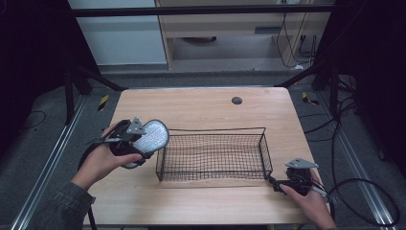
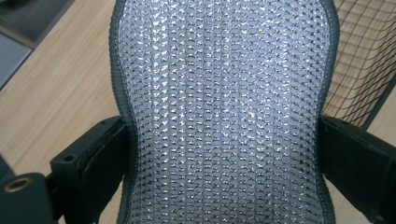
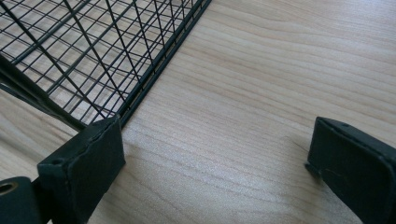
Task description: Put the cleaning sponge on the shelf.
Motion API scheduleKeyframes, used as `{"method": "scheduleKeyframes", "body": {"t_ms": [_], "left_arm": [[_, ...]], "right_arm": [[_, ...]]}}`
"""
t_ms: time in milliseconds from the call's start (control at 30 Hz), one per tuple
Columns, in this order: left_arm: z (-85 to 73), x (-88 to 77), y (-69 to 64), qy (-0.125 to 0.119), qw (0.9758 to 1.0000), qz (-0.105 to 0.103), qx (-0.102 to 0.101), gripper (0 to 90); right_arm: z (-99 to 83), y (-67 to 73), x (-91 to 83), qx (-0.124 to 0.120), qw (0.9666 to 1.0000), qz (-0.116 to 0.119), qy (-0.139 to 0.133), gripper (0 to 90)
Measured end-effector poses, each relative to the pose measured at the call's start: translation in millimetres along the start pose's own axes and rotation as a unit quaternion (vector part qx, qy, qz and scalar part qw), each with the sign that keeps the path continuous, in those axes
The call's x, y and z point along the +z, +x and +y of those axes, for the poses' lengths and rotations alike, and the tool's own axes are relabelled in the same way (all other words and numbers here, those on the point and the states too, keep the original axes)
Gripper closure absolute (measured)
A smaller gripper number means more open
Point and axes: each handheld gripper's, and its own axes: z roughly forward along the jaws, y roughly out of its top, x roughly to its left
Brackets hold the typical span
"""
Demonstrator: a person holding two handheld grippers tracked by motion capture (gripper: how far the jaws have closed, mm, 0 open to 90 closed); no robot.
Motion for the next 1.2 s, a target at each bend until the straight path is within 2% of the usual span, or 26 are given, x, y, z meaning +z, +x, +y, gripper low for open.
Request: {"method": "scheduleKeyframes", "body": {"t_ms": [233, 533, 900, 1200], "left_arm": [[25.5, 5.1, -13.2, -0.004, 0.9994, -0.010, 0.033, 4.8], [59.4, 12.4, -33.9, -0.003, 0.9965, -0.026, 0.080, 4.9], [87.1, 22.6, -53.5, -0.004, 0.9921, -0.044, 0.117, 4.9], [100.0, 33.6, -63.2, -0.006, 0.9898, -0.055, 0.131, 4.8]], "right_arm": [[0.0, -0.1, 0.0, -0.001, 1.0000, 0.000, 0.000, 4.0], [0.0, -0.2, 0.1, -0.001, 1.0000, 0.000, 0.000, 4.0], [0.2, -0.1, 0.0, 0.000, 1.0000, 0.001, 0.001, 4.0], [0.3, -0.1, 0.1, 0.000, 1.0000, 0.000, 0.001, 3.9]]}}
